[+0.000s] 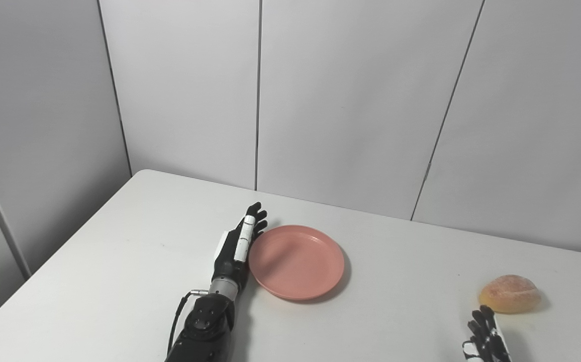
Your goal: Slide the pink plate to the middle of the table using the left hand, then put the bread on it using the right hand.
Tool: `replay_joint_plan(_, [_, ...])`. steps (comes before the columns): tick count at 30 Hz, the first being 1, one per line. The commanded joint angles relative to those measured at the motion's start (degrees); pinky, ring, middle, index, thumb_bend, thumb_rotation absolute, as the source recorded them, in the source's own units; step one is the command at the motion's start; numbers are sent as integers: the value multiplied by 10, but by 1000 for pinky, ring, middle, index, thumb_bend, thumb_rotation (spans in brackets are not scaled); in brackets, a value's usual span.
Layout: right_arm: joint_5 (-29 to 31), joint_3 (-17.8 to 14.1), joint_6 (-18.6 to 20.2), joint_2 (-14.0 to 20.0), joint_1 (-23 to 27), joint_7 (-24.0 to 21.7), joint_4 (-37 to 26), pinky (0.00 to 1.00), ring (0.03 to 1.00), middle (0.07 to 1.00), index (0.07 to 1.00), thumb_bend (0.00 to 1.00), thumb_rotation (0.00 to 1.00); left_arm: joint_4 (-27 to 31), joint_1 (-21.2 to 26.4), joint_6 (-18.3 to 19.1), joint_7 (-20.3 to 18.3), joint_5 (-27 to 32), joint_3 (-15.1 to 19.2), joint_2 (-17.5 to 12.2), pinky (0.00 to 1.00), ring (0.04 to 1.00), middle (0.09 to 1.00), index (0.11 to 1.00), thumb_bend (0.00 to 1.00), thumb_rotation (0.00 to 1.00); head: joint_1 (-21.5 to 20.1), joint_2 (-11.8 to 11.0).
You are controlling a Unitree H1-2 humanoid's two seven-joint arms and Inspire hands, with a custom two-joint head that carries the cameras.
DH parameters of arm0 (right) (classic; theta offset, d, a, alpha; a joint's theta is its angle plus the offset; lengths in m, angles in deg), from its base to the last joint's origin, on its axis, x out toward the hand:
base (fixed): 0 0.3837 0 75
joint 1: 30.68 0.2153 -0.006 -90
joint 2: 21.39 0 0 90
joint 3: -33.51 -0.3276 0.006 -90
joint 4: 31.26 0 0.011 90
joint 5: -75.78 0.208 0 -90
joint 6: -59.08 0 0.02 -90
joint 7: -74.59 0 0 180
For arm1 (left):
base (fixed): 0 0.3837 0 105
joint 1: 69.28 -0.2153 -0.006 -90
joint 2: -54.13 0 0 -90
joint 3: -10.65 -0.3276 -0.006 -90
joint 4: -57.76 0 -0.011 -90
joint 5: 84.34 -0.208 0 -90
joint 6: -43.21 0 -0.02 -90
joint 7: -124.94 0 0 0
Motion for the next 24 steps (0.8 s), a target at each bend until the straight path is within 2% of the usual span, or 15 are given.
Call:
replay_joint_plan(1, [-4, 2, -39, -7, 13, 6, 1, 1000, 964, 968, 983, 634, 780, 12, 16, -1, -12, 0, -4, 9, 925, 922, 921, 906, 756, 1000, -34, 0])
replay_joint_plan(4, [-11, 4, -49, -14, 17, 12, 13, 1000, 952, 953, 971, 666, 770, 2, 19, -4, -19, 0, -8, 12, 925, 921, 921, 905, 758, 1000, -51, 1])
replay_joint_plan(7, [-24, 7, -48, -17, 20, 18, 14, 1000, 955, 960, 976, 652, 782, -11, 20, -8, -27, 0, -12, 15, 956, 929, 924, 906, 771, 1000, -72, 1])
replay_joint_plan(15, [-52, 17, -53, -31, 24, 35, 28, 1000, 949, 952, 973, 663, 812, -23, 16, -23, -32, -7, -19, 25, 930, 921, 920, 903, 758, 1000, -132, -2])
replay_joint_plan(24, [-66, 25, -57, -40, 29, 44, 37, 973, 943, 959, 977, 641, 811, -45, 26, -37, -42, -8, -27, 35, 936, 923, 925, 906, 777, 1000, -158, -2])
